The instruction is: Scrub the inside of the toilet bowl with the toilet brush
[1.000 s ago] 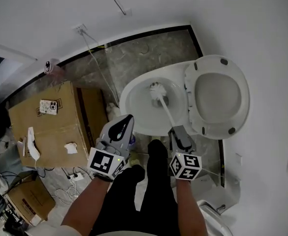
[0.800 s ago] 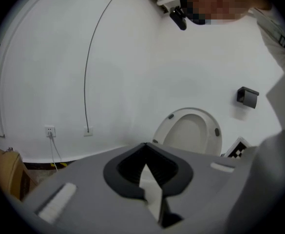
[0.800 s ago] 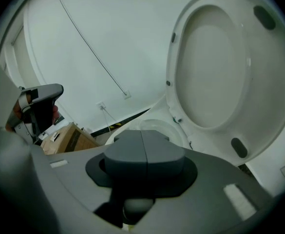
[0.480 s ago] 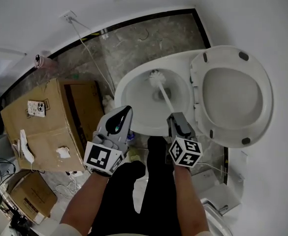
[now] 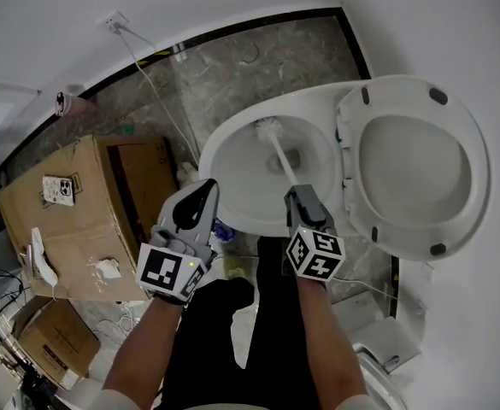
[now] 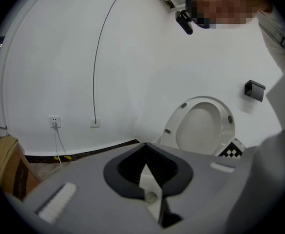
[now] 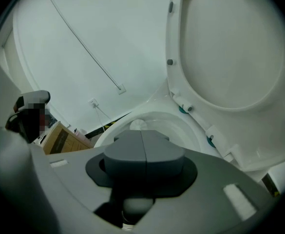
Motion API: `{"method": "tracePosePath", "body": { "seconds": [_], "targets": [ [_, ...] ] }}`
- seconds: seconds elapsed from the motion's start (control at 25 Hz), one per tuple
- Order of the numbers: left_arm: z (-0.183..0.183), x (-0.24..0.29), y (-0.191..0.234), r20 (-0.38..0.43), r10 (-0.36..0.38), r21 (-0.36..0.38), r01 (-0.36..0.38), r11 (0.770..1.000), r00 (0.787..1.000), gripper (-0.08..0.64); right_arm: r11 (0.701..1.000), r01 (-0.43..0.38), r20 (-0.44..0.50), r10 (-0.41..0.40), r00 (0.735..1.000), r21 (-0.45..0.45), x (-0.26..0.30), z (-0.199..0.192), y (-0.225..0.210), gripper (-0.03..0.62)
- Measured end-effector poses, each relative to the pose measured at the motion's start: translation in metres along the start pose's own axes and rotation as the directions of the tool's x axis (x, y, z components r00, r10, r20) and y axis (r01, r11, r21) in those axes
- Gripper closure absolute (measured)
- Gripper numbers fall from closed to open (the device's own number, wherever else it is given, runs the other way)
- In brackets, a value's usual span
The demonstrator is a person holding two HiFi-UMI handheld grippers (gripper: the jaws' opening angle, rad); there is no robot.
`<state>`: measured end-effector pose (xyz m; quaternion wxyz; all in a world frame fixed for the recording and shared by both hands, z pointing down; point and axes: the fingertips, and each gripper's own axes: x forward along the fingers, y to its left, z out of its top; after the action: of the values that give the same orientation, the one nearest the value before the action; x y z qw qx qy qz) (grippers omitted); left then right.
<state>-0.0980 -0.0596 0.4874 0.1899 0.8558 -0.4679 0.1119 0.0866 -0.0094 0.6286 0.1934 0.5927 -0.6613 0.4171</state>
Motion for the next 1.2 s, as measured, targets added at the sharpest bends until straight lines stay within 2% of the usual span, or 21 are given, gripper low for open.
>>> {"method": "tracePosePath", "body": {
  "seconds": [0.12, 0.32, 0.6, 0.72, 0.96, 1.2],
  "targets": [
    [-0.002, 0.001, 0.004, 0.004, -0.003, -0.004, 0.003, 1.000, 1.000, 0.554, 0.997, -0.031, -0.013, 0.030, 0.999, -0.075, 0.000, -0.002, 0.012, 0.430],
    [-0.005, 0.001, 0.006, 0.008, 0.006, -0.016, -0.006, 1.000, 1.000, 0.554, 0.975, -0.099, -0.053, 0.090, 0.995, -0.200, -0.001, -0.008, 0.037, 0.430],
    [-0.005, -0.015, 0.003, 0.004, 0.021, -0.032, -0.021, 0.999, 1.000, 0.554, 0.926, -0.222, -0.181, 0.173, 0.968, -0.306, -0.012, -0.029, 0.059, 0.430],
    [-0.008, -0.022, 0.000, -0.002, 0.025, -0.043, -0.025, 0.999, 1.000, 0.554, 0.891, -0.278, -0.253, 0.194, 0.948, -0.357, -0.021, -0.039, 0.065, 0.430],
    [-0.011, -0.023, -0.010, -0.005, 0.029, -0.054, -0.029, 0.998, 1.000, 0.554, 0.796, -0.388, -0.398, 0.203, 0.894, -0.465, -0.041, -0.051, 0.064, 0.430],
    [-0.008, -0.020, -0.017, 0.008, 0.038, -0.074, -0.037, 0.997, 0.999, 0.554, 0.727, -0.446, -0.470, 0.192, 0.862, -0.522, -0.055, -0.054, 0.060, 0.430]
  ]
}}
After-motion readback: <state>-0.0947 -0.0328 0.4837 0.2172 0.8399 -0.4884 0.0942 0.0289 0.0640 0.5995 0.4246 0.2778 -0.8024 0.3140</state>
